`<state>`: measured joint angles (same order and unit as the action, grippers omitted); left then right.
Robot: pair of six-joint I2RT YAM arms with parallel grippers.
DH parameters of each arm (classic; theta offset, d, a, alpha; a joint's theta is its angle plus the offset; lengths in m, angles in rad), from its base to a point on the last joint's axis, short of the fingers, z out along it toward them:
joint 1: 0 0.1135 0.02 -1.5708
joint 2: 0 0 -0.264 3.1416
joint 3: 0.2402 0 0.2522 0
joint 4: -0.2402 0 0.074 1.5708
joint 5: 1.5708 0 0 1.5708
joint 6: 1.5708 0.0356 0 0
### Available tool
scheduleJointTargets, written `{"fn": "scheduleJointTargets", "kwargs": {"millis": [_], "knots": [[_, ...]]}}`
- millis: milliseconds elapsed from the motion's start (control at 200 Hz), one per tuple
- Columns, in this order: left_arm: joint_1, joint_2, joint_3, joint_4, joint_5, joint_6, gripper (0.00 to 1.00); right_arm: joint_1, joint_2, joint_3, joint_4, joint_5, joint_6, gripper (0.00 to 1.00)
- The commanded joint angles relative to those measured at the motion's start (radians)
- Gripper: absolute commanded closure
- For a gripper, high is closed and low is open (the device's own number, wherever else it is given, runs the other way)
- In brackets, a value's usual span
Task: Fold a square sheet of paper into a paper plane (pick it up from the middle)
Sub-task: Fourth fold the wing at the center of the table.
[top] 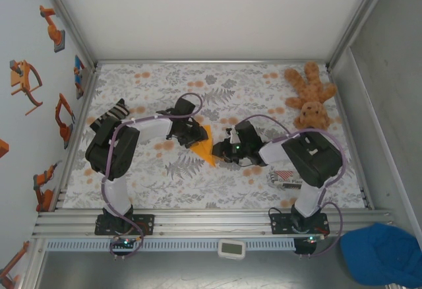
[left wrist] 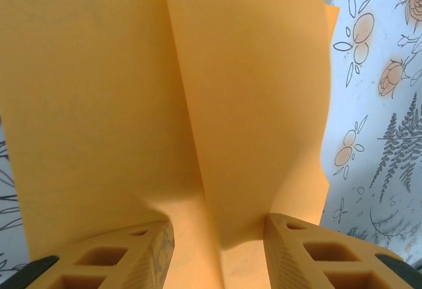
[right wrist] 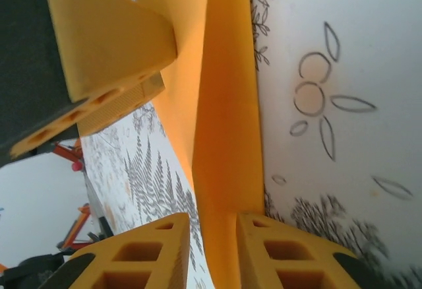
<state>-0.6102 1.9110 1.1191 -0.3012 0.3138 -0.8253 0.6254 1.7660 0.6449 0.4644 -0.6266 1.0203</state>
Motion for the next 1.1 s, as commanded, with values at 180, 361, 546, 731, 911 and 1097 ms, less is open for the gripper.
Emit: {"fn": "scheduleJointTargets", "kwargs": {"millis": [180, 361, 546, 731, 911, 1097], "knots": [[-0.008, 0.194, -0.072, -0.259, -0.233, 0.01, 0.54, 0.012, -0.256, 0.051, -0.369, 0.172, -0.251, 0.75], [-0.008, 0.218, -0.061, -0.282, -0.242, -0.016, 0.54, 0.119, -0.214, 0.141, -0.457, 0.29, -0.337, 0.8], [-0.007, 0.227, -0.06, -0.282, -0.243, -0.024, 0.57, 0.17, -0.109, 0.199, -0.431, 0.271, -0.346, 0.84], [-0.007, 0.237, -0.064, -0.281, -0.25, -0.033, 0.58, 0.178, -0.052, 0.218, -0.419, 0.266, -0.348, 0.87], [-0.007, 0.25, -0.068, -0.279, -0.251, -0.035, 0.57, 0.177, -0.028, 0.232, -0.45, 0.272, -0.363, 0.87], [-0.008, 0.259, -0.065, -0.279, -0.246, -0.03, 0.56, 0.178, -0.009, 0.243, -0.468, 0.273, -0.371, 0.87]]}}
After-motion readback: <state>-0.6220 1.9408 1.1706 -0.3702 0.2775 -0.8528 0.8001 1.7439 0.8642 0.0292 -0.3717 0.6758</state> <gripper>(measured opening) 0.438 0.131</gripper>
